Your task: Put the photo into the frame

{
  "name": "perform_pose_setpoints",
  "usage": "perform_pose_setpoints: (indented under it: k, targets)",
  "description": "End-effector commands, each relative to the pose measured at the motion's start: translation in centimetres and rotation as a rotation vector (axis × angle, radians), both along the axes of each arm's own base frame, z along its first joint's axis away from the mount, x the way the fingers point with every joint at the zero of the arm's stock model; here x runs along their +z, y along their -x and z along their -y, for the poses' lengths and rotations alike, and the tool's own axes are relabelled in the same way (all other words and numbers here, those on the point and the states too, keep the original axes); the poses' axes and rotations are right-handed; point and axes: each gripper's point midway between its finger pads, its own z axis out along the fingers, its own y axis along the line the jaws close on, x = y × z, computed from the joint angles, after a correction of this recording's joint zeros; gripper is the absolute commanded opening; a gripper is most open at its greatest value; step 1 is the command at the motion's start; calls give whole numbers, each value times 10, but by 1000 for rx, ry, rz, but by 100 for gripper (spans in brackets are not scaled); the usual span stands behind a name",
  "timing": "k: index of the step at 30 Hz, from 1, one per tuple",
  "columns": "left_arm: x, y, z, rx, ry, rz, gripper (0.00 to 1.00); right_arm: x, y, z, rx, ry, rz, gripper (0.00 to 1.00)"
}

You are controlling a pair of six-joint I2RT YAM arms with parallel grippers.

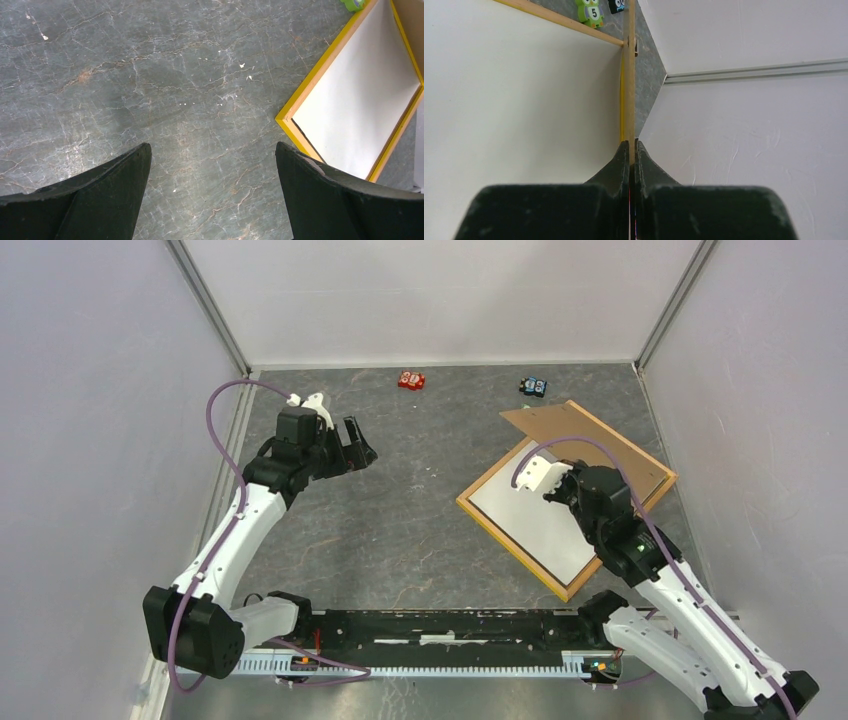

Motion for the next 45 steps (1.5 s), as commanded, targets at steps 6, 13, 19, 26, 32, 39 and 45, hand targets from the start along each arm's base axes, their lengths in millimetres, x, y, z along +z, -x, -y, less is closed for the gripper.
perform_pose_setpoints:
  k: [6, 13, 19, 26, 32, 39, 45]
  targets:
    - [6, -6, 4, -46, -16, 58, 100, 17, -3, 3, -43, -62, 90, 0]
    - [5, -6, 4, -48, -13, 52, 100, 26, 3, 1, -18, -94, 79, 0]
    - [4, -7, 6, -50, -7, 49, 100, 29, 9, 2, -10, -99, 57, 0]
    - [4, -7, 6, -50, -7, 48, 100, 21, 13, 9, -30, -77, 59, 0]
    - [4, -7, 6, -52, -6, 50, 100, 11, 11, 14, -65, -62, 64, 0]
    - [5, -6, 6, -53, -5, 53, 100, -1, 8, 20, -111, -45, 58, 0]
    - [5, -5, 7, -57, -4, 53, 100, -10, 9, 21, -120, -33, 33, 6]
